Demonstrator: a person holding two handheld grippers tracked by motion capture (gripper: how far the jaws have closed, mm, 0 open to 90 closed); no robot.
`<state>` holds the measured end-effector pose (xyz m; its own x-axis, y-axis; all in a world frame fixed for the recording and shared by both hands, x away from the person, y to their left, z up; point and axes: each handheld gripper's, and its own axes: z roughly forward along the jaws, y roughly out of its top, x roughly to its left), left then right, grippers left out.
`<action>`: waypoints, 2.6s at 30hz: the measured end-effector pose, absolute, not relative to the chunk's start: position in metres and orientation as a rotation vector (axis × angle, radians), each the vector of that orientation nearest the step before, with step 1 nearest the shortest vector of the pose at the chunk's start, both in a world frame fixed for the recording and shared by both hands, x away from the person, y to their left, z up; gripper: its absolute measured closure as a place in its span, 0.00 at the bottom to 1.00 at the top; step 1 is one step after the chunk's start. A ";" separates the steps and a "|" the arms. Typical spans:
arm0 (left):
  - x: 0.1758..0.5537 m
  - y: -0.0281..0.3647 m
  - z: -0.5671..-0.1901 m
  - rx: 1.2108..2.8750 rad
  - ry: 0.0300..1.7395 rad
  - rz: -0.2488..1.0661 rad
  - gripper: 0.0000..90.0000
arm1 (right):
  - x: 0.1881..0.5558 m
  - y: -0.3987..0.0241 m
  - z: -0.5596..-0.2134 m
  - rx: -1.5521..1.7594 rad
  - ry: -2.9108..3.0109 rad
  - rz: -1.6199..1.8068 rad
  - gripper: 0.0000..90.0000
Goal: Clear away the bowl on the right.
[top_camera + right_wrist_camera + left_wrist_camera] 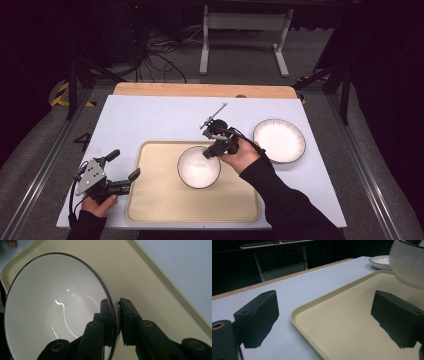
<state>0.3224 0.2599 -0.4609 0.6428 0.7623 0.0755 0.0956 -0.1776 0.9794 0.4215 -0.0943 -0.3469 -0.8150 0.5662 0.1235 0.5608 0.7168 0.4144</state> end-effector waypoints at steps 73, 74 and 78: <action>0.323 0.260 -0.461 1.670 0.712 0.686 0.09 | 0.411 -0.090 -0.356 0.838 2.778 0.843 0.61; 0.323 0.260 -0.461 1.670 0.712 0.686 0.09 | 0.408 -0.091 -0.352 0.815 2.762 0.869 0.60; 0.323 0.260 -0.461 1.668 0.714 0.687 0.09 | 0.398 -0.096 -0.341 0.755 2.700 0.963 0.56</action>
<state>0.3228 0.2604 -0.4608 0.6452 0.7607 0.0712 0.1004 -0.1767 0.9791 0.3977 -0.0964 -0.3410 -0.8555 0.5178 0.0037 0.4034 0.6618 0.6319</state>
